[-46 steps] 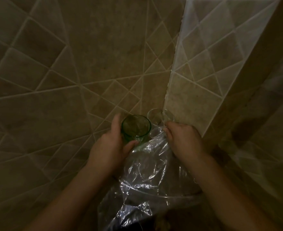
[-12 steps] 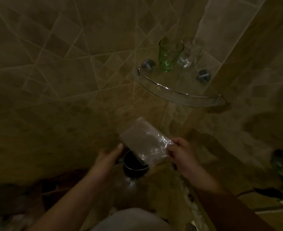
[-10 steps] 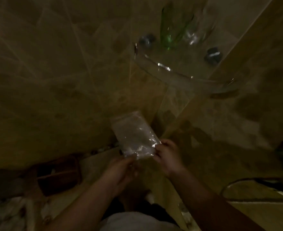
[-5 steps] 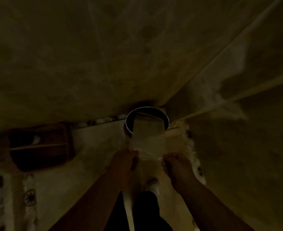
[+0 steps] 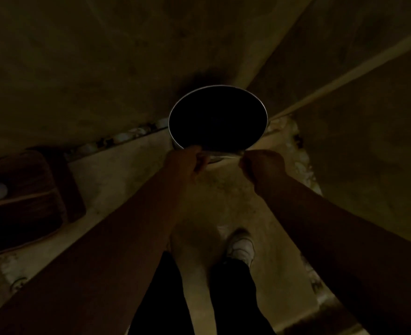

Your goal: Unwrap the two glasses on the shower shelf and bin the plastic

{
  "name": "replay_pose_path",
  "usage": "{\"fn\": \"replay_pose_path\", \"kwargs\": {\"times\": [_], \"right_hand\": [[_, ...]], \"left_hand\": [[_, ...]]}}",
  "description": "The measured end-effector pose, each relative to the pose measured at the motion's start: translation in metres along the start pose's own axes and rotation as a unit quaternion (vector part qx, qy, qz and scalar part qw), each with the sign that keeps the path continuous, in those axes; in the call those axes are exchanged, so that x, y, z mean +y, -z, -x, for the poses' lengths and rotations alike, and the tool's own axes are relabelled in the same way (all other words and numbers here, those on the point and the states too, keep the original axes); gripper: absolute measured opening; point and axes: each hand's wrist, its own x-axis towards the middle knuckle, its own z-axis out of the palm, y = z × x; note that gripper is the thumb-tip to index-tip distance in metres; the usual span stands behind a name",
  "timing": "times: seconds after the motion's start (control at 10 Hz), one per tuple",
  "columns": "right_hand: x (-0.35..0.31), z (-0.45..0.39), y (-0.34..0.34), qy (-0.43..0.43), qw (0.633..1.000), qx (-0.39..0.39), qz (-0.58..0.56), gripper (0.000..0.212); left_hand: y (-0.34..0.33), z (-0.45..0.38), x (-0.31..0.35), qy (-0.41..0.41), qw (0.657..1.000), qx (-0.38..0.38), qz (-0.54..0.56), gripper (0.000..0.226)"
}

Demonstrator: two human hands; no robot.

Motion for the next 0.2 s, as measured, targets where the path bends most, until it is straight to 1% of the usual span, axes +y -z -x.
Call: {"fn": "replay_pose_path", "kwargs": {"times": [0.1,0.2], "right_hand": [[-0.003,-0.003,-0.003,-0.018,1.000,-0.007,-0.025,0.026],[-0.003,0.010,0.010,-0.005,1.000,0.004,0.024,0.018]], "left_hand": [[0.000,-0.003,0.004,-0.002,0.996,0.020,-0.091,0.042],[0.009,0.024,0.002,-0.058,0.961,0.061,-0.263,0.043]]}}
